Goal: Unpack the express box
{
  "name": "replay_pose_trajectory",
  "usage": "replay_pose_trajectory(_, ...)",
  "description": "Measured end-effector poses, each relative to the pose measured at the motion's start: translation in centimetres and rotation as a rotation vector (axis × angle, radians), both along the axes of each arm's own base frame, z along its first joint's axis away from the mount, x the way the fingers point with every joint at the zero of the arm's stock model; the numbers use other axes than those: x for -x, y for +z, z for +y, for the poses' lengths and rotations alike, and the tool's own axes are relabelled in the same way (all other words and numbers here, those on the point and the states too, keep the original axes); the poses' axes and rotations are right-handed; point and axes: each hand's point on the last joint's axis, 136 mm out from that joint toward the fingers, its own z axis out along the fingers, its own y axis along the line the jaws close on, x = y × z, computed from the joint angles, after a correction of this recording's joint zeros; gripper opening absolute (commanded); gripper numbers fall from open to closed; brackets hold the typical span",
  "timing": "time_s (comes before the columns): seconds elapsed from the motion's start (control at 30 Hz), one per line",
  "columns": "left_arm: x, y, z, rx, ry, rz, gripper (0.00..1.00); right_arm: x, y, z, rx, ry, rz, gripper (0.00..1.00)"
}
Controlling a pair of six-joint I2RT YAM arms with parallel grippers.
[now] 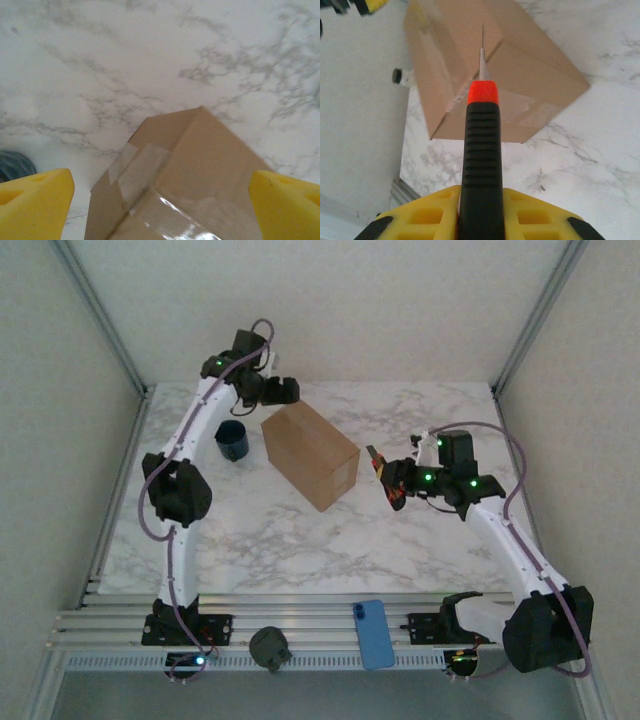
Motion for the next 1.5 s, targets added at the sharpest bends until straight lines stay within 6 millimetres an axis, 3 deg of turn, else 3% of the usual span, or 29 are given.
replay_pose_trajectory(0.1,0.0,-3.4,-0.6,0.016,-0.024,0.074,0.89,0.1,-1.3,-1.2,0.033,-0.104,0.015,0.0)
replay_pose_trajectory(0.3,-0.2,-3.6,-1.6,0.07,-0.065,0.069,0.89,-1.4,-4.0,-2.6,0.119,-0.291,0.044,0.0)
replay_pose_trajectory(0.5,0.1,-3.7,-1.8,0.087,-0.079,0.055,0.87,-3.7,-8.7,-0.6,0.24,-0.324,0.112,0.0)
replay_pose_trajectory(0.6,0.8,-3.8,-1.7,0.087,-0.086,0.055,0.87,-5.3,-9.7,0.7,0.277,-0.319,0.12,0.0)
replay_pose_trajectory(0.73,2.2,-3.7,-1.3,0.086,-0.087,0.06,0.87,-7.7,-8.9,2.4,0.273,-0.316,0.087,0.0)
replay_pose_trajectory(0.93,3.8,-3.8,0.3,0.062,-0.057,0.058,0.87,-9.6,-9.0,3.2,0.284,-0.317,0.085,0.0)
replay_pose_trajectory(1.2,3.9,-3.8,0.6,0.061,-0.05,0.038,0.86,-9.6,-8.7,2.9,0.316,-0.289,0.069,0.0)
replay_pose_trajectory(1.37,4.0,-3.8,0.5,0.056,-0.056,0.04,0.86,-8.7,-4.2,0.9,0.25,-0.279,-0.013,0.0)
replay_pose_trajectory(1.5,4.2,-3.5,0.7,0.042,-0.061,0.043,0.86,-6.4,0.5,-0.6,0.177,-0.224,-0.105,0.0)
